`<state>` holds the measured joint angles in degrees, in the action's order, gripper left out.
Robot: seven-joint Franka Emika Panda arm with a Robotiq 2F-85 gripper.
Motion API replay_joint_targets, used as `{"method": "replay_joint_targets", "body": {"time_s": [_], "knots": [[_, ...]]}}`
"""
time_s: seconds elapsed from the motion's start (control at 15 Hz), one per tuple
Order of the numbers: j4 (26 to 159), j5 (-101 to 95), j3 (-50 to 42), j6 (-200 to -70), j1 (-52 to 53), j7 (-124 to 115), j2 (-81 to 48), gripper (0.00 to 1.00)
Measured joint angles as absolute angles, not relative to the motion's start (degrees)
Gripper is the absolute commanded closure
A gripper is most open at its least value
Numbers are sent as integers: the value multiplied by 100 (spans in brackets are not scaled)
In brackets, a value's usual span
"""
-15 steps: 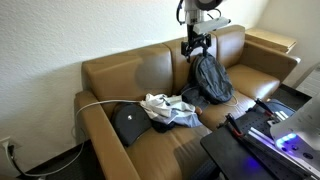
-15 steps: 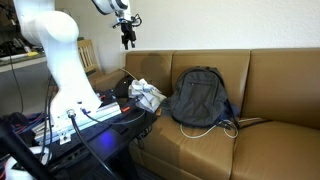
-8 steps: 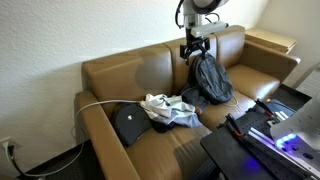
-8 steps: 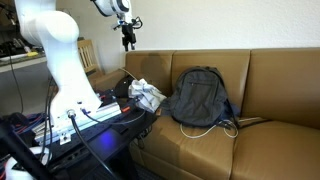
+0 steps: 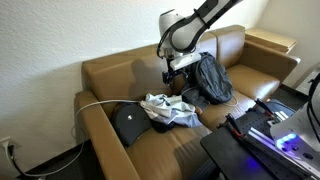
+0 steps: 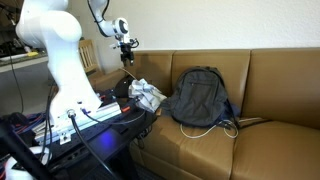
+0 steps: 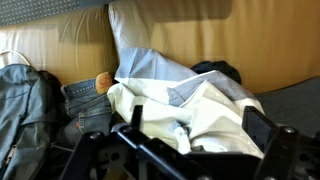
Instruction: Move a cloth to the right
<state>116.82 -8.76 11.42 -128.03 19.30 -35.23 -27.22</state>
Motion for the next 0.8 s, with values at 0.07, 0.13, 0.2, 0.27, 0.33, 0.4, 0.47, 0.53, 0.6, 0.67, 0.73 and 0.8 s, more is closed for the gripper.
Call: {"method": "replay_joint_targets", "body": {"time_s": [0.07, 0.13, 0.2, 0.27, 0.33, 0.4, 0.47, 0.53, 0.6, 0.67, 0.73, 0.8], "knots": [[11517, -653, 1160, -12779, 1938, -3304, -2928, 0], [11371, -346, 1179, -12775, 1913, -2947, -3100, 0], [11270, -27, 1193, -12766, 1864, -2561, -3190, 0], [11216, 154, 1207, -12748, 1801, -2294, -3215, 0], [11184, 214, 1227, -12718, 1737, -2168, -3206, 0], [11173, 216, 1206, -12715, 1731, -2156, -3196, 0], [11173, 203, 1157, -12682, 1769, -2222, -3196, 0], [11175, 175, 1102, -12598, 1831, -2274, -3203, 0], [11180, 139, 1069, -12514, 1892, -2274, -3222, 0], [11180, 34, 1041, -12497, 1957, -2272, -3270, 0], [11169, -168, 982, -12588, 2061, -2304, -3364, 0], [11153, -469, 883, -12804, 2203, -2368, -3497, 0]]}}
